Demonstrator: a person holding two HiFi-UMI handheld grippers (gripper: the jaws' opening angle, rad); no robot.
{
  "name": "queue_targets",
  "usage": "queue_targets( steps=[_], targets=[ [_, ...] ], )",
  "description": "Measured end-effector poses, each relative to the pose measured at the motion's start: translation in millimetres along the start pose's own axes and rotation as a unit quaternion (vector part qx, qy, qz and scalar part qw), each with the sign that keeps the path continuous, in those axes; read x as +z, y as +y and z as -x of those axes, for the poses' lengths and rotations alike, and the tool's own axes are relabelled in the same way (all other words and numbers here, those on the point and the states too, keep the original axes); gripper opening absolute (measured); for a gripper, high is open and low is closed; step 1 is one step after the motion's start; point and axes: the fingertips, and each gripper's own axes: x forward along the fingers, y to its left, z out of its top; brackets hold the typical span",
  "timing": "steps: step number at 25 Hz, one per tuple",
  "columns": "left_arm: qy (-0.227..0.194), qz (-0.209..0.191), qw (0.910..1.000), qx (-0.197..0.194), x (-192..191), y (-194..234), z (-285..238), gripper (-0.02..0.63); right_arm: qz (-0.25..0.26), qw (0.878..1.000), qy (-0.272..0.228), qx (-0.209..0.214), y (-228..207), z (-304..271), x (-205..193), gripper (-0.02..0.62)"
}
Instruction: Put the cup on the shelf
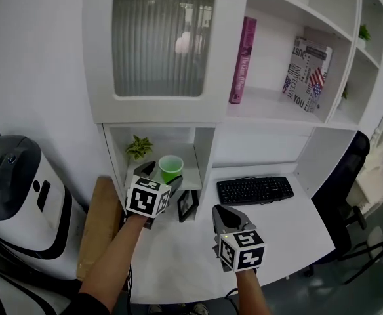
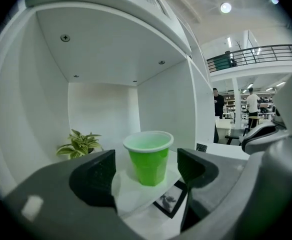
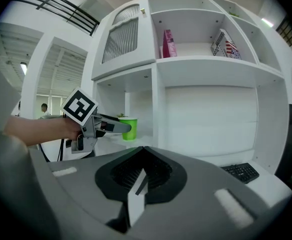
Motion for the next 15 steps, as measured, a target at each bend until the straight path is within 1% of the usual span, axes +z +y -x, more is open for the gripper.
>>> queue_targets(
  steps=[7, 12, 15],
  targets=[
    [-0.012, 0.009, 0.9996, 0.025, -5, 6, 34, 0.373, 0.003, 0.999, -0.006, 0.031, 5, -4, 8, 0.023],
    [-0.032, 0.018, 0.9985, 0.042, -3, 8, 62, 0.330, 0.010, 0.999, -0.007, 0.046, 5, -9, 12, 0.023],
    [-0.041, 0.029, 0.9972, 0.056, -6, 7, 80, 0.317, 0.017, 0.999, -0.010, 0.050, 5, -10, 15, 0.023]
  ],
)
